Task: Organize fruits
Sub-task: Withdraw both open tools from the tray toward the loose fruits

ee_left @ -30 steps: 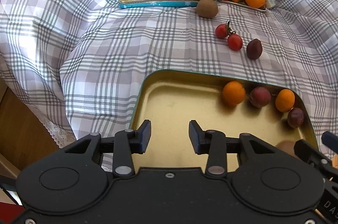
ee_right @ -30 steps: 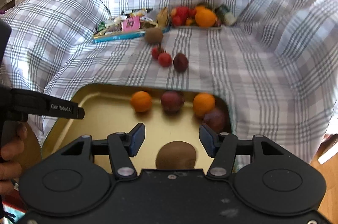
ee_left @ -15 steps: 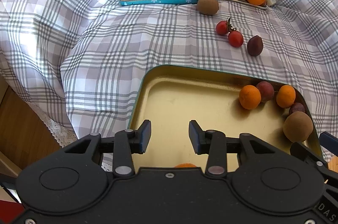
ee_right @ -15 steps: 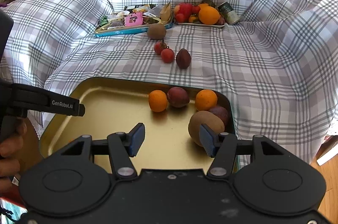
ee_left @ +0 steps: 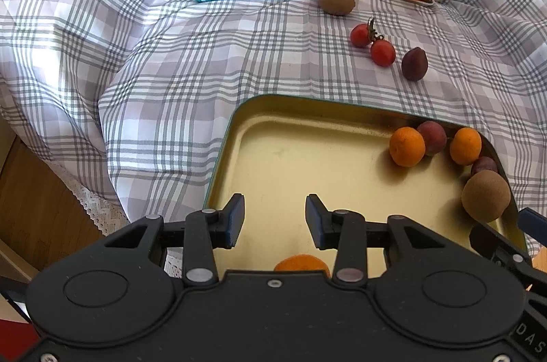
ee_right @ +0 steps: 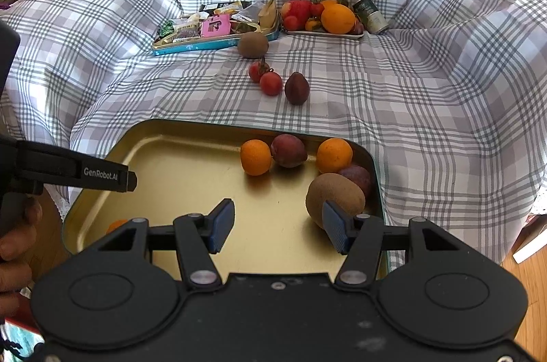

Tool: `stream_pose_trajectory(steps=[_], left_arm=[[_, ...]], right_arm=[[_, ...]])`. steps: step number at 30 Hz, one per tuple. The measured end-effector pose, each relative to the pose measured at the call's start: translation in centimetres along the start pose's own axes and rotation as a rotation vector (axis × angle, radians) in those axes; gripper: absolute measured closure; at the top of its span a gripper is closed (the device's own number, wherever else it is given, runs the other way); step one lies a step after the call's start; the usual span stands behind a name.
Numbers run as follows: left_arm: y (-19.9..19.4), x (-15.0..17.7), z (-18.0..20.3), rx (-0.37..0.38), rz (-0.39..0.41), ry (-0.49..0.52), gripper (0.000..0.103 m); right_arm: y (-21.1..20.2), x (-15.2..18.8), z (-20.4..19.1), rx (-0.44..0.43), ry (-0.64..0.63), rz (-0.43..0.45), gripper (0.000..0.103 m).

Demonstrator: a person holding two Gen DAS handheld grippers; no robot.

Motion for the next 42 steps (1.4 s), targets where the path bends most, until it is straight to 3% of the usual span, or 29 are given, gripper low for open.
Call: stream_pose_trajectory(steps=[19,42], left_arm=[[0.1,1.2,0.5,0.0,-0.038,0.032,0.054],[1.2,-0.2,0.2,-0.008,-0.067,0.046,0.054]], right_arm=[[0.5,0.2,0.0,0.008,0.013,-0.029,0.043],[2.2,-0.4,0.9,0.018,0.043,-0.082,0.043]])
Point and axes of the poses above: each gripper's, at about its wrist camera, not at the fingertips, and y roughly the way its jaws point, z to its right, x to its underside, the point moved 8 cm from there along y, roughly the way its jaws point, and after that the axes turned 5 degrees about -z, right-handed, at the moved point
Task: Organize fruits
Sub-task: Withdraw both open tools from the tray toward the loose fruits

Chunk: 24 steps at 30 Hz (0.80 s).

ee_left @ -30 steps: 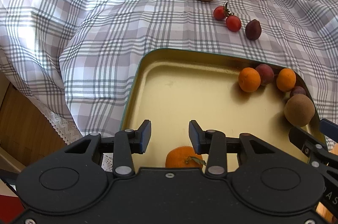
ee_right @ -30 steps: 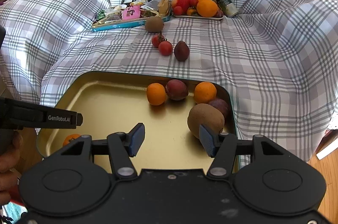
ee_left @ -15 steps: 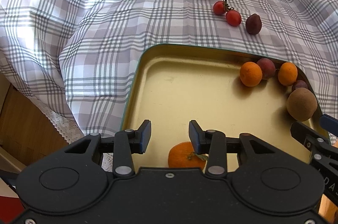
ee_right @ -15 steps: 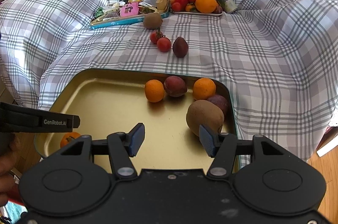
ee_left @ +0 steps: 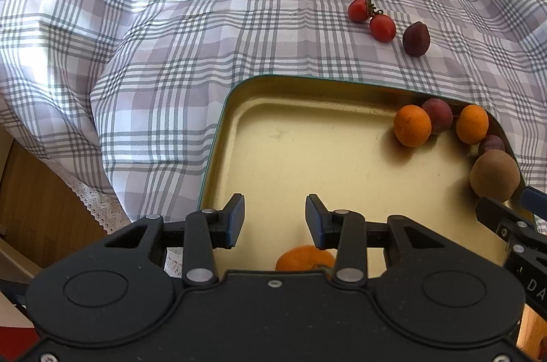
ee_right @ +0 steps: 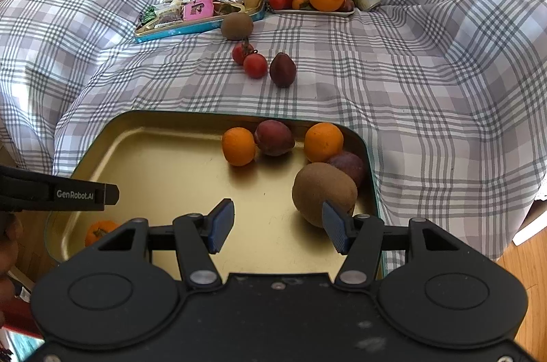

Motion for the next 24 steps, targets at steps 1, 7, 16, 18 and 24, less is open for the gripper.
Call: stream_pose_trajectory(steps=[1,7,16,18,24], left_arm=[[0.0,-0.2,0.0,0.002,0.0,0.0,0.054],[-0.1,-1.7,0.2,0.002,0.011,0.003,0.054],[0.8,-4.4,0.1,0.005,0.022,-0.003,0.054],[1.1,-5.0,0.0,0.007,0.025,-0.007,0.054],[2.0,-6.7,-0.1,0.0,0.033,-0.011,0.054]], right_arm=[[0.1,-0.2,0.0,-0.001,0.002,-0.001,0.043],[0.9,-1.6,0.3,0.002,0.011,-0.013,0.043],[2.8,-4.2,0.9,0.006,0.025,-0.034,0.043],[3.3,-4.8,1.0,0.006,0.026,-0.037,0.043],[5.0,-7.4,1.6,0.022,0.041,-0.027,0.043]])
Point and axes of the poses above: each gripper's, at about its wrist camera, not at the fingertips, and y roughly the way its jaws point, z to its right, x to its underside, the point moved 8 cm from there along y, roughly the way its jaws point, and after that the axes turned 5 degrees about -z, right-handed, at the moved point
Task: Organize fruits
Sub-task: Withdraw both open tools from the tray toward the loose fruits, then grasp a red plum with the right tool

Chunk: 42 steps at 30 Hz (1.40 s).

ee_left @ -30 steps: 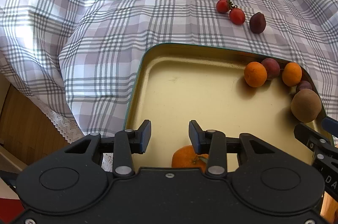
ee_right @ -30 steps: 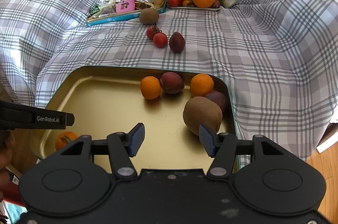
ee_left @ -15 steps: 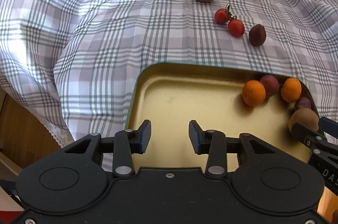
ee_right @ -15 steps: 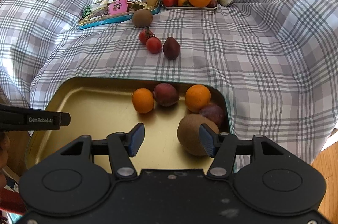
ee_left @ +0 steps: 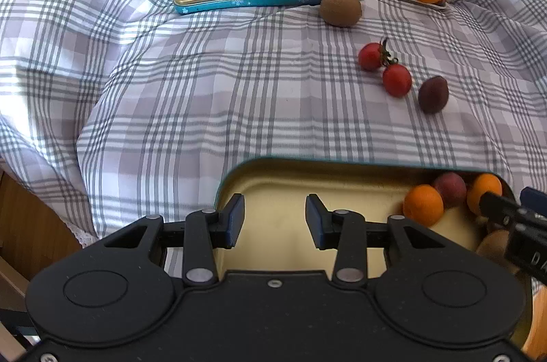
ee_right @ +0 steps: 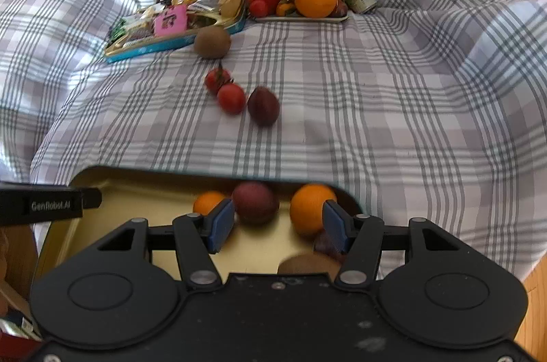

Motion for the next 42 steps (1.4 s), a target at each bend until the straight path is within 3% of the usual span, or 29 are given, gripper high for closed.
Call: stream_pose_trajectory(steps=[19,26,42], left_arm=[[2.3,-3.3,1.2,-0.004,0.007,0.038,0.054],[2.3,-4.1,1.1,0.026,0.012,0.025,0.054],[4.7,-5.0,0.7,0.033,-0.048,-0.018,0.054]], right_arm=[[5.7,-5.9,0.7,0.026,-0.009,0.012,0.043],[7.8,-7.6,0.2,0.027,-0.021,0.019,0.043],[11.4,-9.0,-0.3,0.036,-0.031,0.001,0.042]])
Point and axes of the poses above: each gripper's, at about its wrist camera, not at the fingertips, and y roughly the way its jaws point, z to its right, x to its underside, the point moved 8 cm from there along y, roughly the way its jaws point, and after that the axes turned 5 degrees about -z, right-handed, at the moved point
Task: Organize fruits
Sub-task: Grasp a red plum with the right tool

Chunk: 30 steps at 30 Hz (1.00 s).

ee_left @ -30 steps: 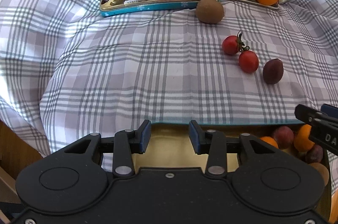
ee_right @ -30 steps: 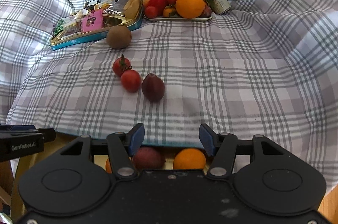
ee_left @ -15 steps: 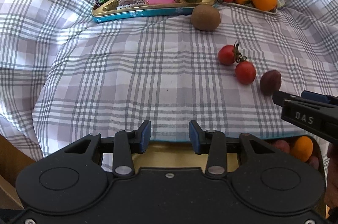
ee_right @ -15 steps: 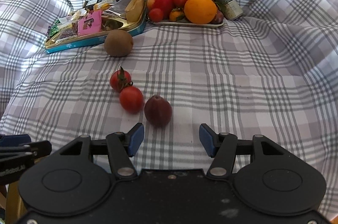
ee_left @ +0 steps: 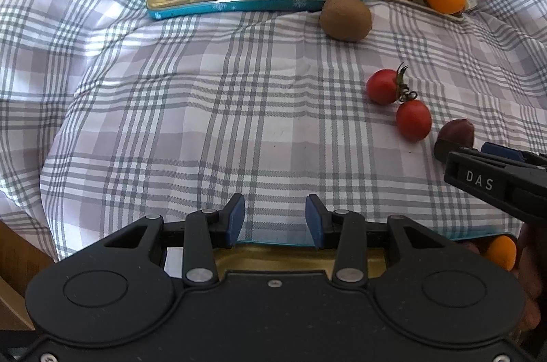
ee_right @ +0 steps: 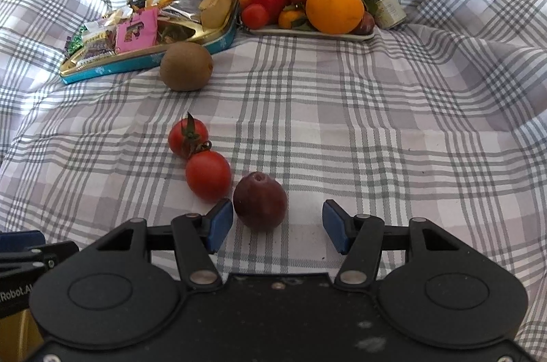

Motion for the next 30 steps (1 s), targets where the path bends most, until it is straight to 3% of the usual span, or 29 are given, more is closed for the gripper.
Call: stream_pose_trajectory(steps=[11,25,26,28,30], left_arm=[[1.0,0.2,-0.7,-0.013,-0.044,-0.026,0.054],[0.2,0.4,-1.1,0.015,-0.034,-0.059,0.056],[0.2,0.5,-1.1,0.013,-0.031,-0.06,0.056],[0.0,0.5,-1.2,0.006,-0.026,-0.063,0.056],[-0.1,0.5,-1.2,0.007,-0.024,-0.062,0.056]], right_arm=[[1.0,0.4,-0.2,0.02,-0.023,-0.009,0.042],[1.3,0.0,-0.5,0.046,-0.072,0.03,0.042],[1.3,0.0,-0.5,0.044,-0.074,0.037,0.044],[1.1,0.0,-0.7,0.034,-0.082,0.059,0.059],[0.9,0.0,-1.1,0.028,-0.105,0.077,0.067]])
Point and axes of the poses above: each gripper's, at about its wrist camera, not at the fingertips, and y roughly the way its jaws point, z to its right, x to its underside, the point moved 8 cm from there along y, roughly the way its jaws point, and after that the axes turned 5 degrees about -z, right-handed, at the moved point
